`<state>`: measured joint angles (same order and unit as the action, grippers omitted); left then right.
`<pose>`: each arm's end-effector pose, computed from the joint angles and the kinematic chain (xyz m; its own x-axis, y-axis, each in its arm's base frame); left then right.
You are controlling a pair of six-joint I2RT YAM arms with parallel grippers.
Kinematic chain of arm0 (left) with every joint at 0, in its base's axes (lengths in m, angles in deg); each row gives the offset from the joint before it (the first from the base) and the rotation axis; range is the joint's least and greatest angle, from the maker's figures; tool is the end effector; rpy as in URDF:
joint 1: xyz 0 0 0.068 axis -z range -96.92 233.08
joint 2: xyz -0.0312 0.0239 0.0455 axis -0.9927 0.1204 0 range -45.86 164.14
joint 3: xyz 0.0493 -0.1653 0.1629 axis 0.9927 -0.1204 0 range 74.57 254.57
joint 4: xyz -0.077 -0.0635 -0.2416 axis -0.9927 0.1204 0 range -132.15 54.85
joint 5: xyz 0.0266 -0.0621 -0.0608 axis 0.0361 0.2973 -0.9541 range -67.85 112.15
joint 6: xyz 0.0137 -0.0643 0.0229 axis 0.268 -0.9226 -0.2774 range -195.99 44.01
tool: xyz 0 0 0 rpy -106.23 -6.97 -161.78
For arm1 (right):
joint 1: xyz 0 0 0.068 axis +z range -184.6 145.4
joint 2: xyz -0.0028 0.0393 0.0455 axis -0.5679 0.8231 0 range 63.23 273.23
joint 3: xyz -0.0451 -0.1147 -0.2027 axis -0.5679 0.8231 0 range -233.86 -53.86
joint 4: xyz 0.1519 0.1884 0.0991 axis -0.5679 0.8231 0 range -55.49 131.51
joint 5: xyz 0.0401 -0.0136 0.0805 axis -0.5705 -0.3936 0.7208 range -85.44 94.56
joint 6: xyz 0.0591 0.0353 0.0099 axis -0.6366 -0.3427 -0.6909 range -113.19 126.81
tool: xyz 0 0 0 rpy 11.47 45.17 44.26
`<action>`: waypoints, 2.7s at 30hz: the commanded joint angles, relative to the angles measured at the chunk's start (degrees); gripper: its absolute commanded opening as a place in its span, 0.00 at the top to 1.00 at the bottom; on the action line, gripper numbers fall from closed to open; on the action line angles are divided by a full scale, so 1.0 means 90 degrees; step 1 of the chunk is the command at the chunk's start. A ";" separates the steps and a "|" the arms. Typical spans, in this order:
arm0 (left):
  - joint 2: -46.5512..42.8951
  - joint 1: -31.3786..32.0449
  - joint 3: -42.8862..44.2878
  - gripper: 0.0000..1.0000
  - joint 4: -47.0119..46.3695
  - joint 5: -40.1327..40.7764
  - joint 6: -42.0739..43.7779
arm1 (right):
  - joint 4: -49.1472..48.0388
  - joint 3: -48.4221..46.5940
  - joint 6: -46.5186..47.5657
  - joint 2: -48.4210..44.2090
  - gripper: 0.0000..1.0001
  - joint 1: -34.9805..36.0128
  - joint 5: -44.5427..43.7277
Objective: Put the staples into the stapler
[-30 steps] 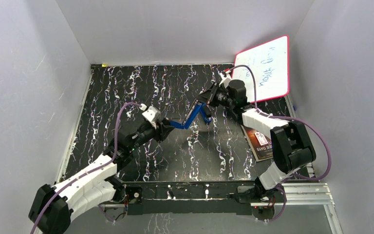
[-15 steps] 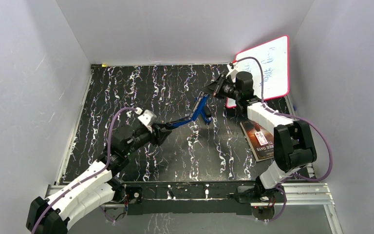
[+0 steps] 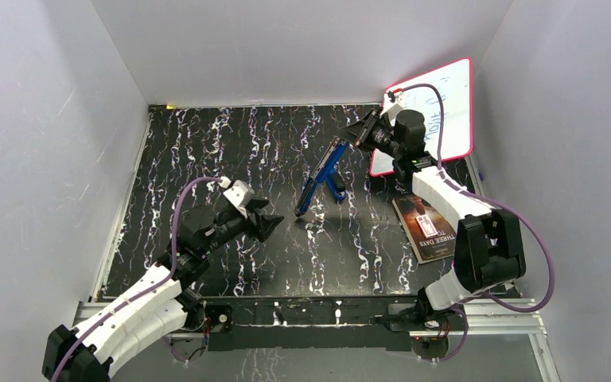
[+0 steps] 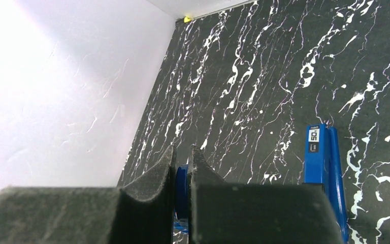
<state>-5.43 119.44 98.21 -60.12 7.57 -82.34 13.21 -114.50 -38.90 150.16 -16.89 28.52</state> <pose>0.1749 -0.1465 0.2501 -0.0692 -0.0819 -0.9942 0.7735 0.6249 -0.1053 0.3544 0.1373 0.2746 -0.5328 0.5165 -0.6703 -0.4039 0.5408 0.7378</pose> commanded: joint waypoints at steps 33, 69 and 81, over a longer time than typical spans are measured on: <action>0.4435 0.0028 0.2272 0.52 -0.2372 -0.1507 0.1170 | -0.1120 0.0637 -0.1453 -0.1149 1.00 -0.0015 0.0179; 0.4435 -0.0652 0.3978 1.00 0.4720 -0.3472 0.6826 | 0.0649 0.1502 0.0427 -0.2694 0.48 -0.0135 -0.1045; 0.5402 -0.0626 0.4414 1.00 0.5685 -0.2182 0.8240 | 0.0697 0.2228 0.1290 -0.2687 0.46 -0.0134 -0.0123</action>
<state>42.72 113.67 134.38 -12.50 -13.70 -15.17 21.25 -95.29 -30.27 126.34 -17.98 23.76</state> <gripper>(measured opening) 0.312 0.538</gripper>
